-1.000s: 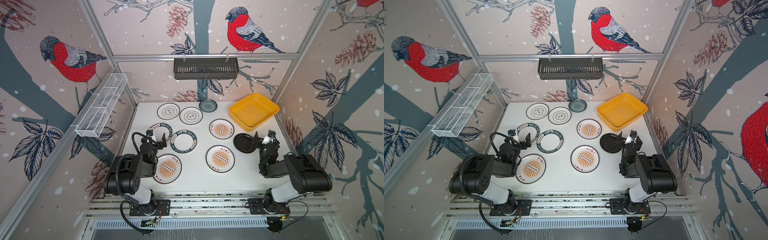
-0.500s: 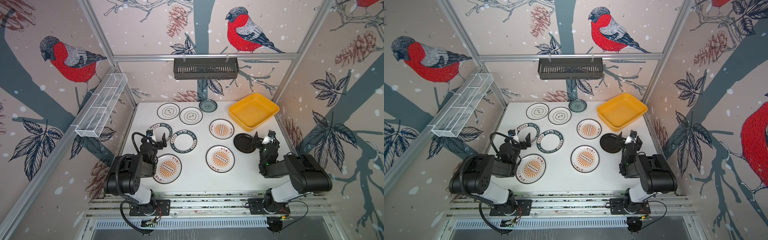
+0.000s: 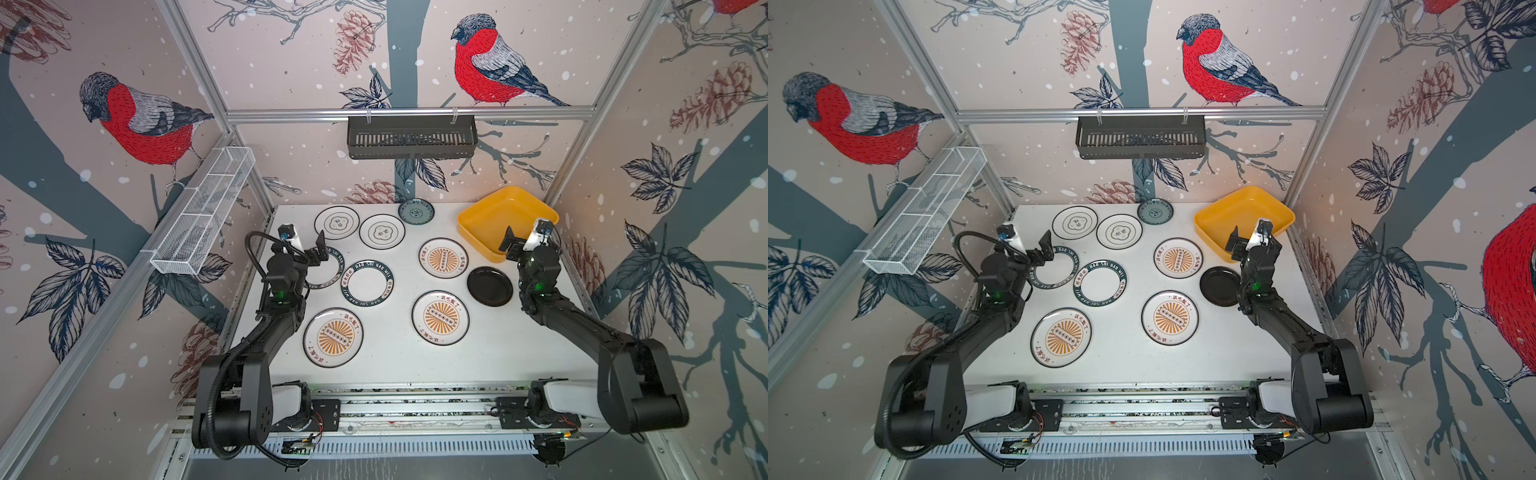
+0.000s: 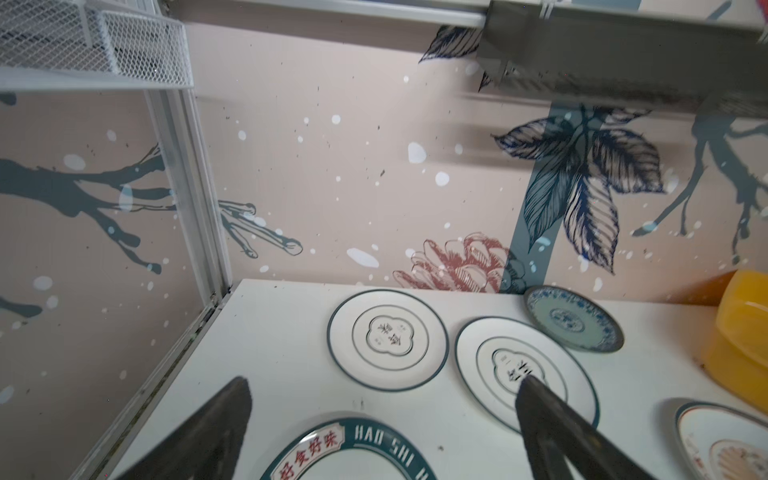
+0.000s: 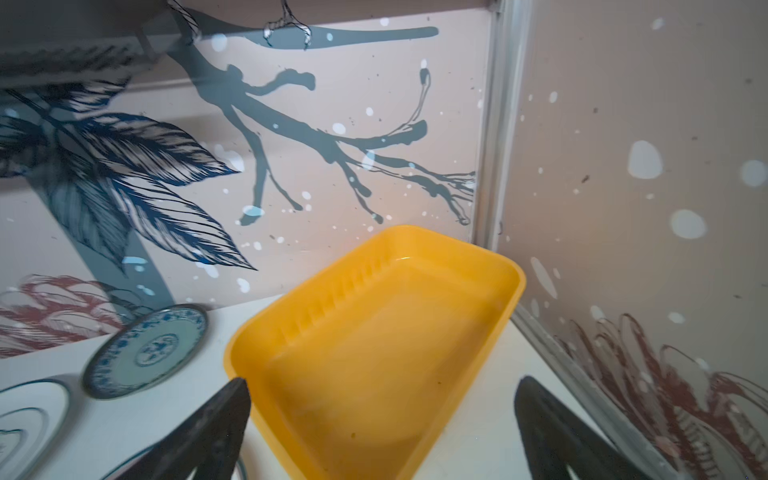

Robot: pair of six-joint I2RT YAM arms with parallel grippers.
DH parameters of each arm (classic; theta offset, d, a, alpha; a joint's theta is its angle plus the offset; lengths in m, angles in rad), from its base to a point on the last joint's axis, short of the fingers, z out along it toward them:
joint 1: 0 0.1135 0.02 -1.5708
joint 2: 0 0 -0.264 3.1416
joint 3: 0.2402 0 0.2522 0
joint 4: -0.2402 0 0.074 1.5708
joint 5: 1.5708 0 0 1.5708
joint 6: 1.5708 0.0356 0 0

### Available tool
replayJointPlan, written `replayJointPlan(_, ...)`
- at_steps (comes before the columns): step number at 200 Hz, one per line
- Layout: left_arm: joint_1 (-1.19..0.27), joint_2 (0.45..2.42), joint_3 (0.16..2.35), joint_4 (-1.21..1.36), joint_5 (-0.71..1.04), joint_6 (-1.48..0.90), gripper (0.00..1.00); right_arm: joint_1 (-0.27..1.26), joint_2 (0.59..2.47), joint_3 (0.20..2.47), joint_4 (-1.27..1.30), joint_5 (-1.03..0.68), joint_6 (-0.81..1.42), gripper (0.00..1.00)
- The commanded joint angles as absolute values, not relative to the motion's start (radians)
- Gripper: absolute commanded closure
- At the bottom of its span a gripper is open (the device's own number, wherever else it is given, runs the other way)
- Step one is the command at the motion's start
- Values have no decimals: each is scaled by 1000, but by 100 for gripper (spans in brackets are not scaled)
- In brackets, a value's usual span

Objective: Place the plates into the plastic bin on the countertop

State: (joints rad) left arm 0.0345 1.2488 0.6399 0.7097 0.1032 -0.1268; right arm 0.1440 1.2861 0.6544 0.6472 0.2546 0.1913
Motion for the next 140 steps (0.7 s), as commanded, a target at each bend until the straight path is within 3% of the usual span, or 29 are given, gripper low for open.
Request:
replayJointPlan(1,33,1240,788,432,224,-383,1,199,1258,755,375,136,385,0)
replayJointPlan(40,-50,1271,948,332,355,-822,1,413,1247,965,223,81,659,0)
replayJointPlan(62,-205,1245,955,360,273,-882,1,569,1284,1087,177,144,661,0)
replayJointPlan(77,-272,1245,958,415,268,-868,1,628,1287,1077,288,110,620,0)
replayJointPlan(89,-274,1247,948,525,332,-856,1,631,1286,1052,367,51,617,0)
replayJointPlan(106,-267,1251,899,694,403,-895,1,606,1299,1080,266,66,685,0)
replayJointPlan(140,-231,1265,889,670,457,-929,1,499,1325,1048,228,-27,822,0)
